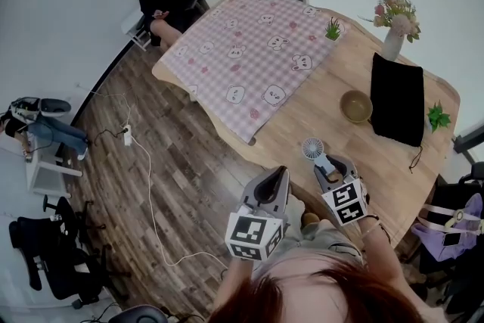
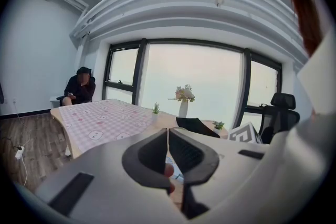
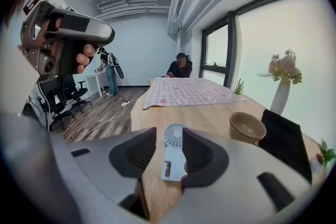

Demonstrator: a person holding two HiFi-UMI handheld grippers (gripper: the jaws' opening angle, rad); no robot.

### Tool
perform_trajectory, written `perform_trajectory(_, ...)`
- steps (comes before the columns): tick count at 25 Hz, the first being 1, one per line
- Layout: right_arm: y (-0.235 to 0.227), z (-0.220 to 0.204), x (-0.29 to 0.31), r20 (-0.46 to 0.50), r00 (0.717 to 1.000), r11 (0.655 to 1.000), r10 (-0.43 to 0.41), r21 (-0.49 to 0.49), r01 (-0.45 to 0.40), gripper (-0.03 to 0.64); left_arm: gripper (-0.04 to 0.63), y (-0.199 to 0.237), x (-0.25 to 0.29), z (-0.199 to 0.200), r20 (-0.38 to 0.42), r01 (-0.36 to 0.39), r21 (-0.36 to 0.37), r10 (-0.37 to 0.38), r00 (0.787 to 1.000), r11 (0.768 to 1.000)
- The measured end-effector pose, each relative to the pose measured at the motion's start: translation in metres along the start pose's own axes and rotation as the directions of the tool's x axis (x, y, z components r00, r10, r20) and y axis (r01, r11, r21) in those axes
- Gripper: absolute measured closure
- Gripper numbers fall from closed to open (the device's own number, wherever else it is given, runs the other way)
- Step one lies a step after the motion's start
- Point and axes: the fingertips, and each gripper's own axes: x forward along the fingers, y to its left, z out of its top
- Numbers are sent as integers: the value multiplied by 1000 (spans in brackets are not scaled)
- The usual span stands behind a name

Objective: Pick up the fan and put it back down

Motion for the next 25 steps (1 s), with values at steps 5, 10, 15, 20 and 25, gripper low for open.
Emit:
perform_trajectory(5,-3,-10,15,-41,999,1000,-13,0,13,453,581,10,7,-1,-14,17,-3,-17,1000,1000)
perform_trajectory(10,-6,-21,27,-84,996,1000,-22,7,23,434,581,18,15,-1,-30,38,-7,-38,999,999)
perform_trajectory(15,-8,-33,38,-128,991,1000,-24,17,27,417,581,24,23,-2,-45,58,-11,-59,997,998)
perform_trajectory(20,-10,-46,46,-166,986,999,-30,8,32,403,581,27,31,-5,-58,75,-14,-76,995,997)
perform_trajectory(25,-12,-58,54,-199,980,999,-25,21,29,393,581,31,36,-7,-68,85,-17,-86,994,996)
